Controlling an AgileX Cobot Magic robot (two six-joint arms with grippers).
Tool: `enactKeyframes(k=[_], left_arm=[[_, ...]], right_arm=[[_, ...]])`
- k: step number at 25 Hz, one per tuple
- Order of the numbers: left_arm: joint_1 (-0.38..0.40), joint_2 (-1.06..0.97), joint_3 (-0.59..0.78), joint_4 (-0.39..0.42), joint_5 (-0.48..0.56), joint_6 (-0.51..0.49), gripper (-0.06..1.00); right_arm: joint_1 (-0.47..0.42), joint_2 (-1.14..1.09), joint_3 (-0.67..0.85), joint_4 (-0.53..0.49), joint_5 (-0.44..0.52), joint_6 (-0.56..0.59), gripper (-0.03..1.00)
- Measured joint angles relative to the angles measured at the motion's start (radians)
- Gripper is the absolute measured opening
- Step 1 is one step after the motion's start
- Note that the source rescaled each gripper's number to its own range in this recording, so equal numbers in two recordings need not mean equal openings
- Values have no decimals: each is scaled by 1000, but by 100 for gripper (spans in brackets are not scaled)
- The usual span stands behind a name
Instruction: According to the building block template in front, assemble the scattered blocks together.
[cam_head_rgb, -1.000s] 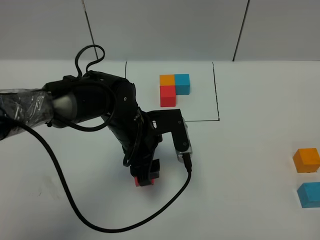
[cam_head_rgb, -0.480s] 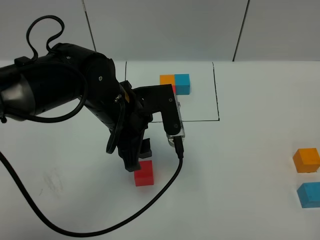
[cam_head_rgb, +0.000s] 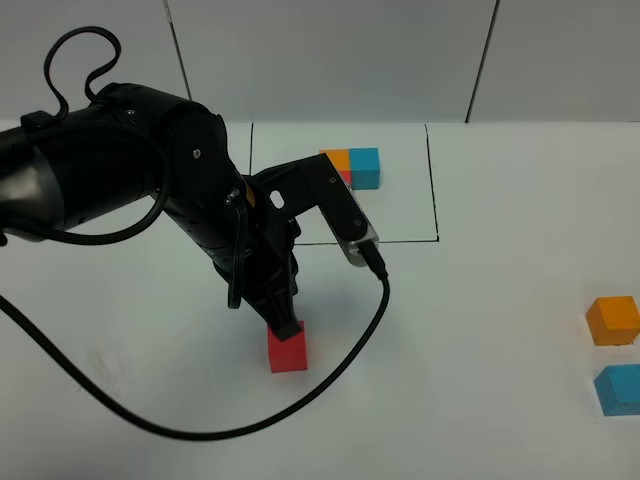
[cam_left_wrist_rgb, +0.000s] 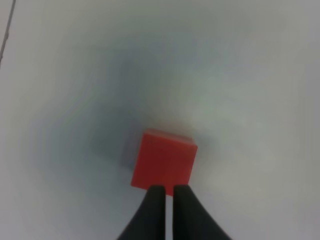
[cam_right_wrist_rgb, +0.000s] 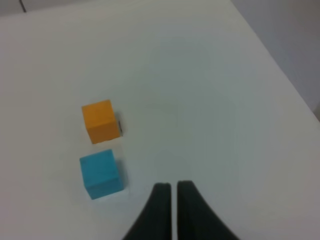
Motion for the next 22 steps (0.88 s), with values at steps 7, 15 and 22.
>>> enactKeyframes(k=[7, 15, 22], left_arm=[[0, 0, 0, 135, -31, -662, 0], [43, -6, 0, 224, -25, -761, 0], [185, -68, 0, 257, 46, -716, 0]], right_arm=[[0, 0, 0, 0, 0, 0, 0], [0, 0, 0, 0, 0, 0, 0], [0, 0, 0, 0, 0, 0, 0]])
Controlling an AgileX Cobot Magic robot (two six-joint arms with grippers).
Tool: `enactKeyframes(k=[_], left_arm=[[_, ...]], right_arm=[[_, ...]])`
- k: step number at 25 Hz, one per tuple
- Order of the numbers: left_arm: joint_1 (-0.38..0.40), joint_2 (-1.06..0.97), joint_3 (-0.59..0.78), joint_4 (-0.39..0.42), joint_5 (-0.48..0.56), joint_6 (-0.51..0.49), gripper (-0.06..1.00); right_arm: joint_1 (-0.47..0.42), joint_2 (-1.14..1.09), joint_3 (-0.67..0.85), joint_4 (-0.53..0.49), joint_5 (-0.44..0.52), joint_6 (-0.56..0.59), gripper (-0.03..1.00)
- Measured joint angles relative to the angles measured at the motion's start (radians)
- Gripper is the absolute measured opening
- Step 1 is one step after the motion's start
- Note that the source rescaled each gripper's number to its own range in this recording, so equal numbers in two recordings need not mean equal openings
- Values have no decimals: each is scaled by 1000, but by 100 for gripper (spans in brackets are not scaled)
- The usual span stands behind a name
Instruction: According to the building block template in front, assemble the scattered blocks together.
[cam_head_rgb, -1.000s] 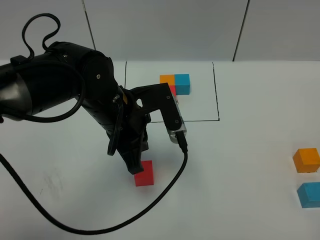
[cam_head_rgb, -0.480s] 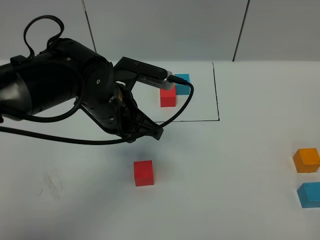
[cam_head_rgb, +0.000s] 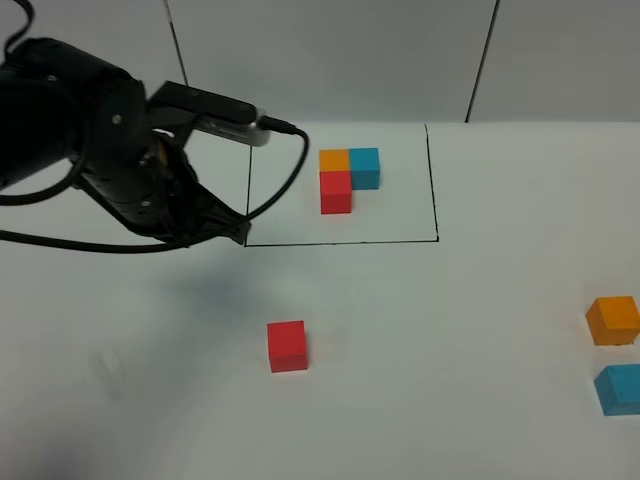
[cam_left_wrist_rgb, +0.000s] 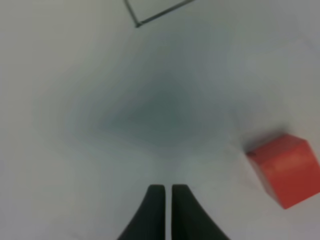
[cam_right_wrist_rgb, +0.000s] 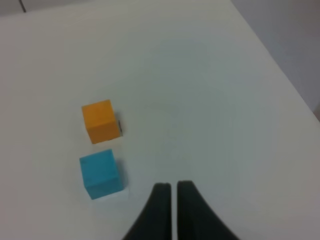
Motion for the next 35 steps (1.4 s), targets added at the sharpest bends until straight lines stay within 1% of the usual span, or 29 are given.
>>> enactKeyframes(k=[5, 8, 11, 16, 20, 25, 28, 32, 35], left_arm=[[138, -66, 0, 48, 96, 17, 0], [219, -105, 10, 62, 144, 37, 0], [294, -156, 55, 64, 152, 52, 0], [408, -244, 171, 63, 155, 58, 0], [470, -343, 289, 63, 156, 59, 0], [513, -511, 445, 54, 166, 59, 0], [544, -619, 531, 33, 188, 59, 0], [589, -765, 633, 27, 221, 56, 0], [629, -859, 705, 13, 226, 44, 0]], right_arm=[[0, 0, 0, 0, 0, 0, 0], [0, 0, 0, 0, 0, 0, 0], [0, 0, 0, 0, 0, 0, 0], [0, 0, 0, 0, 0, 0, 0], [0, 0, 0, 0, 0, 0, 0], [0, 0, 0, 0, 0, 0, 0], [0, 0, 0, 0, 0, 0, 0], [0, 0, 0, 0, 0, 0, 0], [0, 0, 0, 0, 0, 0, 0]])
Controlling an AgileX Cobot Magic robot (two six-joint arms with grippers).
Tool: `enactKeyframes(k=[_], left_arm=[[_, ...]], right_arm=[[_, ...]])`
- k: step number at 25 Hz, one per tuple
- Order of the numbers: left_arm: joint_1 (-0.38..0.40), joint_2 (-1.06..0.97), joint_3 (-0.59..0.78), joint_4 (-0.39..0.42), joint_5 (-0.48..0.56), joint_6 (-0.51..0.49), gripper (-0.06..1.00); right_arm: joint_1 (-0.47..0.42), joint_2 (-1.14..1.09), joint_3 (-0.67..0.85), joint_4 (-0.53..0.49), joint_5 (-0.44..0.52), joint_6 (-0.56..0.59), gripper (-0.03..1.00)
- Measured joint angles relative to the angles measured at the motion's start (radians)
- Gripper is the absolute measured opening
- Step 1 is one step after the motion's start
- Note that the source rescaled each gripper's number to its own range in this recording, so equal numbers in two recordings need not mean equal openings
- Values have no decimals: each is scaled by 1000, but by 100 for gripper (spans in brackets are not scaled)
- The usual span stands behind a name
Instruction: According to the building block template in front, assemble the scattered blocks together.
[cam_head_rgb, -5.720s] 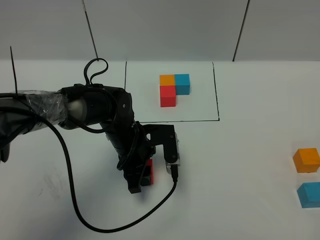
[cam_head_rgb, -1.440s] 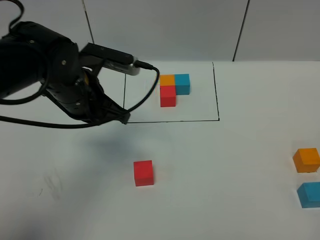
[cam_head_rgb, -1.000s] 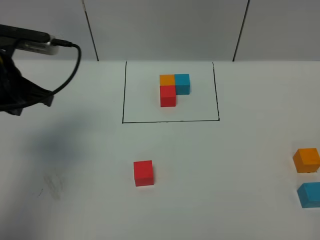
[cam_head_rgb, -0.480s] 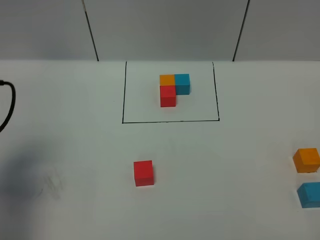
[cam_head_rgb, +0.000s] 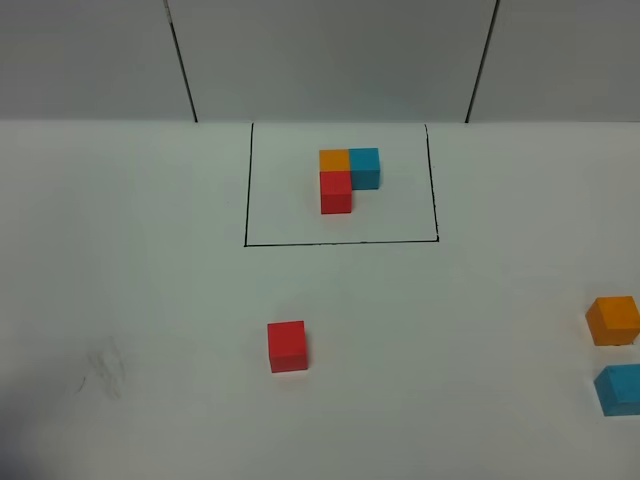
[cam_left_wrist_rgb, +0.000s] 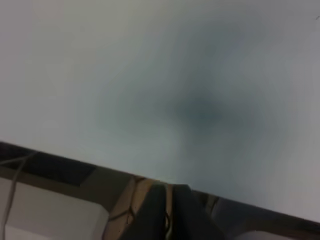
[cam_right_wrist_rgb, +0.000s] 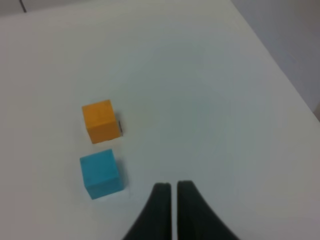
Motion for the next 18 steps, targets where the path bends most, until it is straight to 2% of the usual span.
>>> enactKeyframes(k=[6, 12, 18], left_arm=[[35, -140, 99, -13, 11, -1, 0], [36, -257, 114, -126, -13, 52, 0], [36, -330, 116, -140, -21, 77, 0]], right_arm=[[0, 0, 0, 0, 0, 0, 0], [0, 0, 0, 0, 0, 0, 0], [0, 0, 0, 0, 0, 0, 0]])
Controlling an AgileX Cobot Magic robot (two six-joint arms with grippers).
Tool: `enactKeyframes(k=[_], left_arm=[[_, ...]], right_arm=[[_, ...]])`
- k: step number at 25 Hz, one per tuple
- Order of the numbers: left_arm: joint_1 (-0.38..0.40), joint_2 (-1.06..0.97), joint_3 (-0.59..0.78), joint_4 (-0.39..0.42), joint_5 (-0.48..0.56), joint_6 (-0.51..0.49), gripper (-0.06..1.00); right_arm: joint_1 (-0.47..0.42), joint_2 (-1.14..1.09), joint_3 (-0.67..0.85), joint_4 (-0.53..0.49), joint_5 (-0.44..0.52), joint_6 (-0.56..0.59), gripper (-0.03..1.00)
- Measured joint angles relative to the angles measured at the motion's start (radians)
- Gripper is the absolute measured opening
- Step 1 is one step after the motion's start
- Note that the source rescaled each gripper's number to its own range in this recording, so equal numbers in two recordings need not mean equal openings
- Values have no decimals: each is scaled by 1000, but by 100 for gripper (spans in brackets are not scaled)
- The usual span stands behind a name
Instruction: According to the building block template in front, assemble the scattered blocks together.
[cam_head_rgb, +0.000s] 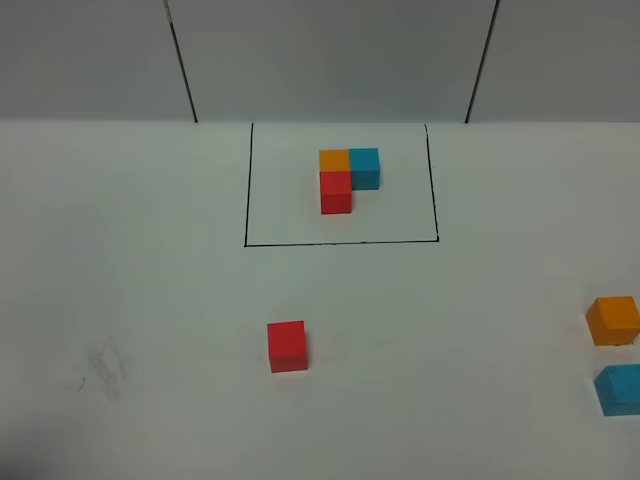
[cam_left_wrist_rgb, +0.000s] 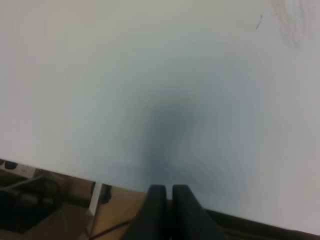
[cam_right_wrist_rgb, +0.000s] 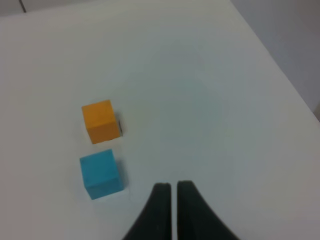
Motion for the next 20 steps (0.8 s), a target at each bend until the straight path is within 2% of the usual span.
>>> enactKeyframes(k=[14, 20], left_arm=[[0, -184, 3, -24, -1, 51, 0], [0, -256, 3, -63, 0, 97, 0]], right_arm=[[0, 0, 0, 0, 0, 0, 0], [0, 0, 0, 0, 0, 0, 0]])
